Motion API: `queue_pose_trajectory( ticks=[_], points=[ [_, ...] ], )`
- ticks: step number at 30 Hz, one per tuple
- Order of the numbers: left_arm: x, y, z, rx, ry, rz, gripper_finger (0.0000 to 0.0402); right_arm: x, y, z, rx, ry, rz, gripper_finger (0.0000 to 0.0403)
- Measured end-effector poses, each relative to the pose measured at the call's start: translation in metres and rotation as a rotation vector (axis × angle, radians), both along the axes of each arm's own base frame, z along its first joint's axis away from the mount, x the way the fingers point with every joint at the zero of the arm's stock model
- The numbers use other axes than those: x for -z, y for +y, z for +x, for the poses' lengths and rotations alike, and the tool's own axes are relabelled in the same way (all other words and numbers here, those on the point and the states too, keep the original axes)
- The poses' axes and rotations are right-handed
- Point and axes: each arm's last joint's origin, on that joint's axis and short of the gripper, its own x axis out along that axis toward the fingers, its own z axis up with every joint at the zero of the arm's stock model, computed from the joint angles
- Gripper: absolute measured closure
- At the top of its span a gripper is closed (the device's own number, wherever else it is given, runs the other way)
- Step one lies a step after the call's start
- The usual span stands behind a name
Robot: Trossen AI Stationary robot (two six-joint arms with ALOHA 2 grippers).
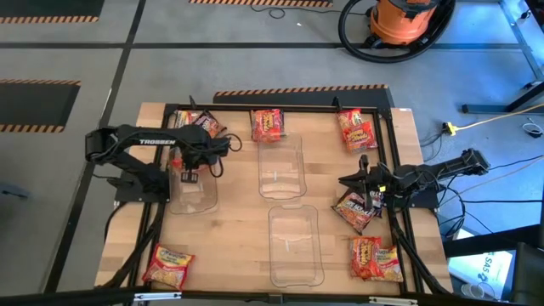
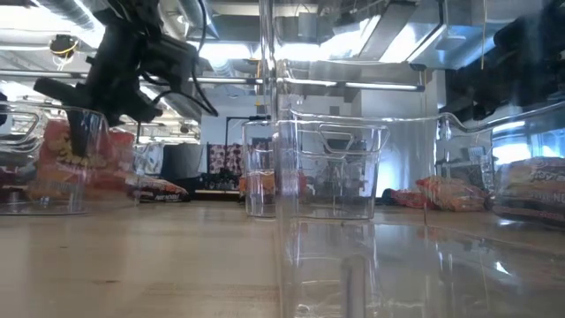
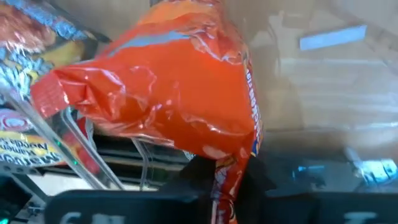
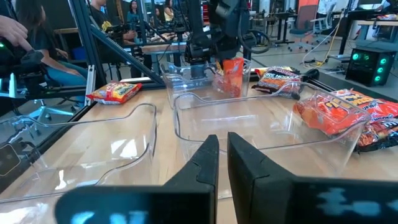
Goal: Sort Maruchan noodles
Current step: Put the orange noodle pack into the top left transparent bin
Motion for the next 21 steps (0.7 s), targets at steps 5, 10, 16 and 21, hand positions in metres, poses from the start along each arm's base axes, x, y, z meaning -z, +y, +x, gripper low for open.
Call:
queue_pose_trajectory(
  ticks=[5, 10, 16, 21],
  points=[
    [-0.001, 0.001, 0.0, -0.001, 0.001, 0.032, 0.0317, 0.0, 0.0, 0.0, 0.0, 0.0, 0.0, 0.0388],
    [-0.007, 0.0, -0.007, -0.022, 0.032, 0.084, 0.0297, 0.0, 0.0, 0.0, 0.0, 0.0, 0.0, 0.0388],
    [-0.026, 0.001, -0.001, -0.032, -0.057, 0.079, 0.0298, 0.0, 0.0, 0.0, 0.0, 0.0, 0.0, 0.0388],
    [-0.06, 0.003, 0.006, -0.079, -0.222, 0.121, 0.0298, -0.001, -0.001, 0.0, 0.037, -0.018, 0.046, 0.0388]
  ],
)
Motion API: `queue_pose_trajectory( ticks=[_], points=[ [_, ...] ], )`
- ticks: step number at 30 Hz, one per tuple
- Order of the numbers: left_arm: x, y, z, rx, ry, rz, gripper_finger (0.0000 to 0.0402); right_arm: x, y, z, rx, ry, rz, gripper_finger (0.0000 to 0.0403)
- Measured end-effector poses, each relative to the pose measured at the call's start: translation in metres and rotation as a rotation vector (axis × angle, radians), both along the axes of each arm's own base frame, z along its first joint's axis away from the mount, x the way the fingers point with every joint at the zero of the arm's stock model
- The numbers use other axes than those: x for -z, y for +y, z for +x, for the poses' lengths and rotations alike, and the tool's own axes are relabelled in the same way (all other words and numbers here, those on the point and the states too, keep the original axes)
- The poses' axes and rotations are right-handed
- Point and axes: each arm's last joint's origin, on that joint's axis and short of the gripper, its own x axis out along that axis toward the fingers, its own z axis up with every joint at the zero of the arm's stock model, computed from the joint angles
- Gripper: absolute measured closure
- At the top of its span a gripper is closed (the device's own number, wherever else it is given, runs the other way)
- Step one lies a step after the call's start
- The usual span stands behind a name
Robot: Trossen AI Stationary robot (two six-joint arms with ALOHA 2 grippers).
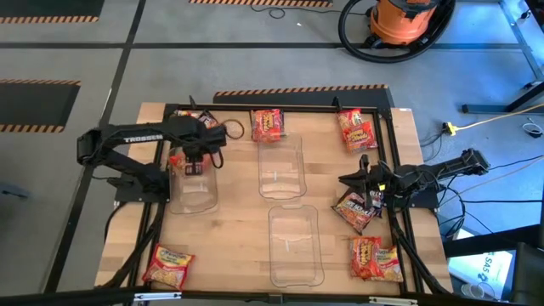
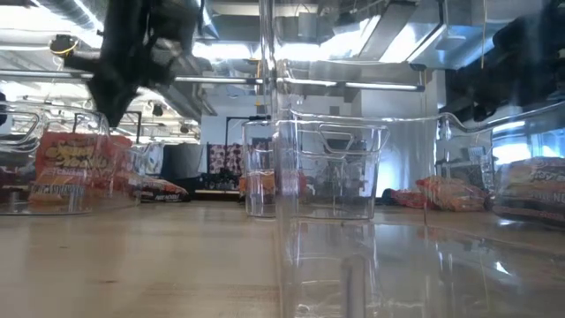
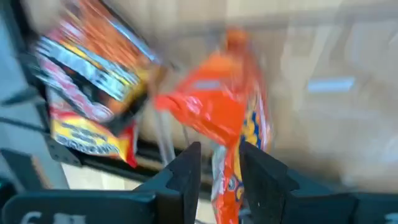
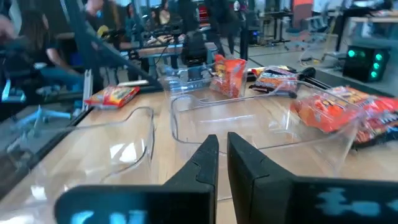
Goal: Sort Maruchan noodles
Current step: Put the orange noodle pack into the top left transparent bin
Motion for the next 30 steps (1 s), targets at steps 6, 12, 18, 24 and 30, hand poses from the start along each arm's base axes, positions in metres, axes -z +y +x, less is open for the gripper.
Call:
queue_pose_trajectory(
  ticks=[6, 12, 18, 24, 30],
  points=[
    [-0.039, -0.001, 0.012, -0.114, -0.478, -0.045, 0.0298, -0.002, -0.002, 0.0, 0.058, -0.029, 0.104, 0.0388],
    [-0.053, -0.012, 0.033, -0.077, -0.873, -0.155, 0.0298, -0.03, 0.0, -0.003, -0.022, -0.077, 0.153, 0.0388],
    [-0.037, -0.044, 0.062, 0.065, -1.066, -0.253, 0.0298, -0.055, 0.003, -0.001, -0.088, 0.039, 0.214, 0.0388],
    [-0.023, -0.084, 0.082, 0.183, -1.207, -0.275, 0.0299, -0.086, 0.016, 0.02, -0.288, 0.197, 0.285, 0.0388],
    [-0.006, -0.123, 0.097, 0.23, -1.272, -0.249, 0.0299, -0.109, 0.033, 0.049, -0.385, 0.482, 0.375, 0.0388]
  ],
)
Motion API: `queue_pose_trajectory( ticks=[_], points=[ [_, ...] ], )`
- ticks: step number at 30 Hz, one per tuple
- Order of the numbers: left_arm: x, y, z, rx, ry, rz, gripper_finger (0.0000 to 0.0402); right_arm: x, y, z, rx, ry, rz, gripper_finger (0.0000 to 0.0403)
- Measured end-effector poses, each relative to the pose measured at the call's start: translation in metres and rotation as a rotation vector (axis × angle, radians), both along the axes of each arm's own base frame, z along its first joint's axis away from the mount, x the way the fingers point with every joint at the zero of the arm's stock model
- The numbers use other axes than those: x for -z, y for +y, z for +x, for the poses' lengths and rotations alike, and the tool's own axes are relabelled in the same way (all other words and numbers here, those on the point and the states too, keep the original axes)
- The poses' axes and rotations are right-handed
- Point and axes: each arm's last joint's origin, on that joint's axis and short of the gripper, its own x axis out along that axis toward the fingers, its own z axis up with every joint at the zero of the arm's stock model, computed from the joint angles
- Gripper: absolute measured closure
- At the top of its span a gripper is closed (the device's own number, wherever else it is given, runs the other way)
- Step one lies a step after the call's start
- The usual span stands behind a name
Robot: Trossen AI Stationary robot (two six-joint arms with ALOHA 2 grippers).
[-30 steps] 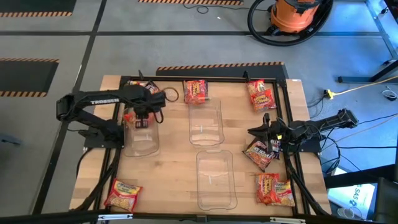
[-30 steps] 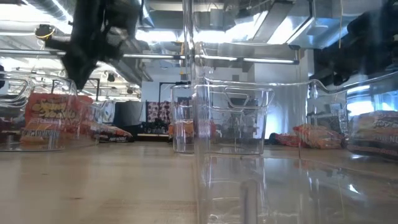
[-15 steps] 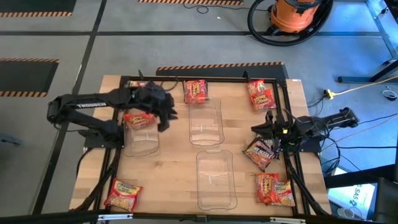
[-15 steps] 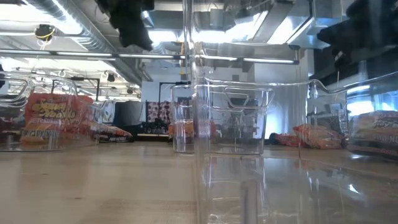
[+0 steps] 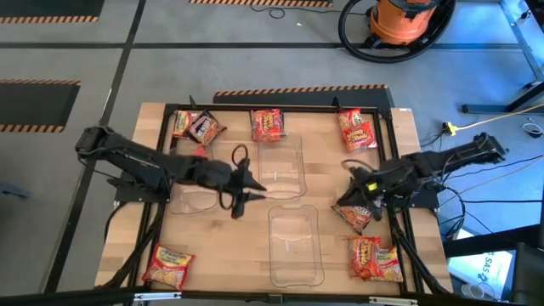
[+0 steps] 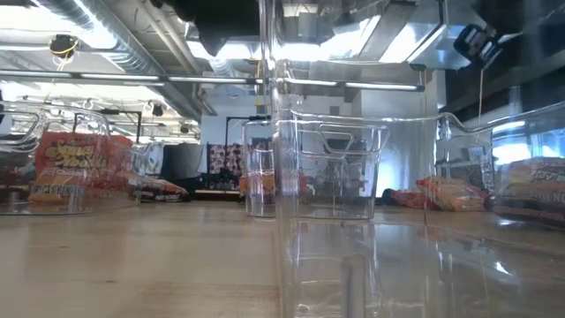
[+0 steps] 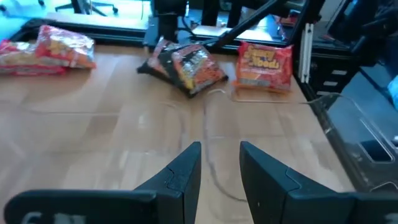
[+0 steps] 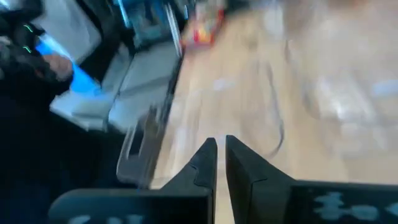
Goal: Sort Maruchan noodles
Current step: Put the orange noodle pack into the top left transparent bin
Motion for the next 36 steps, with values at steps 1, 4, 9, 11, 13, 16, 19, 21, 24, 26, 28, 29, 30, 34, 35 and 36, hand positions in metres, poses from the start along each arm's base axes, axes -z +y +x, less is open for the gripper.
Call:
queue_pose_trajectory(
  ticks=[1, 4, 9, 11, 13, 16, 19, 21, 24, 26, 28, 29, 30, 34, 35, 36],
  points=[
    [0.003, -0.006, 0.003, 0.0, -0.004, 0.008, 0.0299, -0.003, 0.005, 0.003, -0.014, 0.04, 0.009, 0.0388],
    [0.011, -0.021, 0.008, 0.0, -0.018, 0.026, 0.0299, -0.014, 0.025, 0.01, -0.057, 0.136, 0.045, 0.0388],
    [0.024, -0.037, 0.015, 0.002, -0.01, 0.05, 0.0299, -0.018, 0.064, 0.017, -0.056, 0.272, 0.116, 0.0388],
    [0.028, -0.04, 0.017, 0.006, -0.001, 0.057, 0.0299, -0.019, 0.078, 0.015, -0.054, 0.319, 0.156, 0.0388],
    [0.033, -0.041, 0.019, 0.006, 0.007, 0.06, 0.0299, -0.015, 0.09, 0.011, -0.035, 0.388, 0.21, 0.0388],
    [0.039, -0.042, 0.021, 0.004, 0.026, 0.065, 0.0299, -0.009, 0.106, 0.003, 0.01, 0.497, 0.297, 0.0388],
    [0.041, -0.042, 0.023, 0.004, 0.029, 0.066, 0.0299, -0.003, 0.114, -0.005, 0.086, 0.632, 0.37, 0.0388],
    [0.041, -0.042, 0.023, 0.004, 0.024, 0.064, 0.0299, 0.001, 0.118, -0.009, 0.136, 0.704, 0.416, 0.0388],
    [0.042, -0.043, 0.024, 0.005, 0.028, 0.066, 0.0299, 0.005, 0.123, -0.018, 0.196, 0.822, 0.459, 0.0376],
    [0.042, -0.044, 0.024, 0.007, 0.02, 0.064, 0.0299, 0.008, 0.127, -0.025, 0.234, 0.879, 0.464, 0.0354],
    [0.044, -0.044, 0.025, 0.008, 0.028, 0.068, 0.0299, 0.014, 0.13, -0.031, 0.285, 0.924, 0.443, 0.0322],
    [0.045, -0.044, 0.024, 0.01, 0.034, 0.07, 0.0298, 0.017, 0.131, -0.033, 0.313, 0.948, 0.429, 0.0304],
    [0.045, -0.045, 0.024, 0.011, 0.035, 0.07, 0.0299, 0.021, 0.132, -0.036, 0.345, 0.978, 0.411, 0.0284],
    [0.044, -0.047, 0.024, 0.018, 0.029, 0.069, 0.0299, 0.035, 0.135, -0.043, 0.446, 1.105, 0.332, 0.02],
    [0.044, -0.047, 0.024, 0.019, 0.029, 0.069, 0.0299, 0.038, 0.135, -0.044, 0.465, 1.139, 0.311, 0.0181],
    [0.044, -0.047, 0.024, 0.018, 0.029, 0.069, 0.0298, 0.04, 0.135, -0.045, 0.468, 1.17, 0.296, 0.0165]
  ],
)
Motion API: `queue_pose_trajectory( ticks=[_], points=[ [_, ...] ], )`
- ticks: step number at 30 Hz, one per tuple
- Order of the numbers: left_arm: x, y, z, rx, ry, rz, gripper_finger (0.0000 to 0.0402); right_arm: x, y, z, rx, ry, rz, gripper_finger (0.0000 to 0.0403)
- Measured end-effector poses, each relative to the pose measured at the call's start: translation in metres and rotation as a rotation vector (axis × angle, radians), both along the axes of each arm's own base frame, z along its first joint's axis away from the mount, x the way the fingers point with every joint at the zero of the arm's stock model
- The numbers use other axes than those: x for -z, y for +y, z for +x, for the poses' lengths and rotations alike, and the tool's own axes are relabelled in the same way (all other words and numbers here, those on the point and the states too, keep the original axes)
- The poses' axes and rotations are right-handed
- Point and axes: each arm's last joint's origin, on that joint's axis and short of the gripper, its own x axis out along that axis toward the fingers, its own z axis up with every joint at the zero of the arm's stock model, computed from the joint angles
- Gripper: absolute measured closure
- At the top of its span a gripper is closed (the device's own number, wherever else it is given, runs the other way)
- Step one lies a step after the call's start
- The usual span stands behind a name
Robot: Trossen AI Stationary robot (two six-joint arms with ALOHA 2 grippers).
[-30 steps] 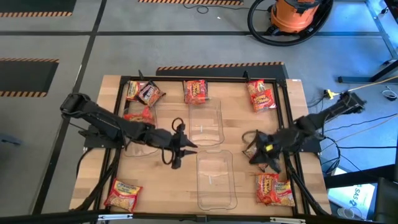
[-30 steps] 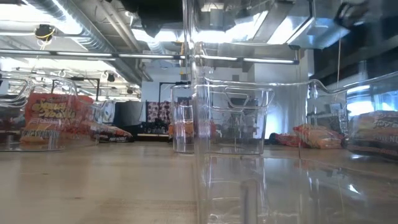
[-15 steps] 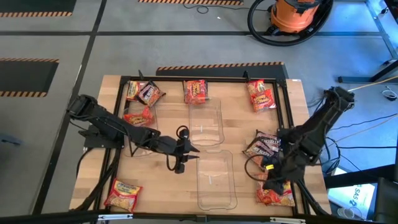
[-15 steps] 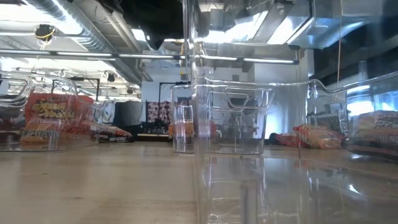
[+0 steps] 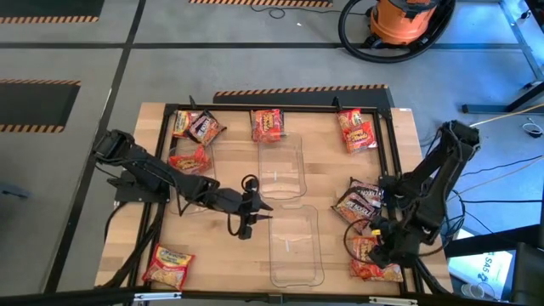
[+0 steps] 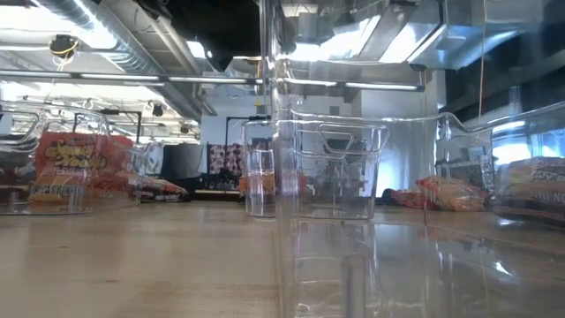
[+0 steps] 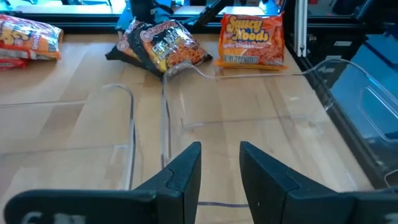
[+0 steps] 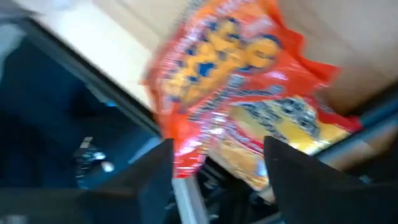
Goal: Sort Maruchan noodles
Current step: Put the orange noodle pack into the top left transparent bin
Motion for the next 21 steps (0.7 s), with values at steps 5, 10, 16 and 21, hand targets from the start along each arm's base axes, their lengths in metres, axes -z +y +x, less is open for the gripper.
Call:
queue_pose_trajectory(
  ticks=[5, 10, 16, 21],
  points=[
    [-0.001, 0.0, 0.0, -0.002, -0.008, -0.002, 0.0298, 0.003, 0.001, -0.001, -0.008, 0.052, -0.009, 0.011],
    [-0.001, 0.002, 0.001, -0.007, -0.013, -0.004, 0.0298, 0.001, 0.004, 0.003, 0.053, -0.078, -0.02, 0.0094],
    [-0.001, 0.0, 0.001, -0.002, -0.013, -0.004, 0.0298, 0.017, 0.0, 0.0, 0.141, -0.028, -0.03, 0.0093],
    [-0.001, 0.0, 0.001, -0.001, -0.012, -0.004, 0.0298, 0.03, 0.006, -0.002, 0.172, -0.048, 0.056, 0.0093]
  ],
)
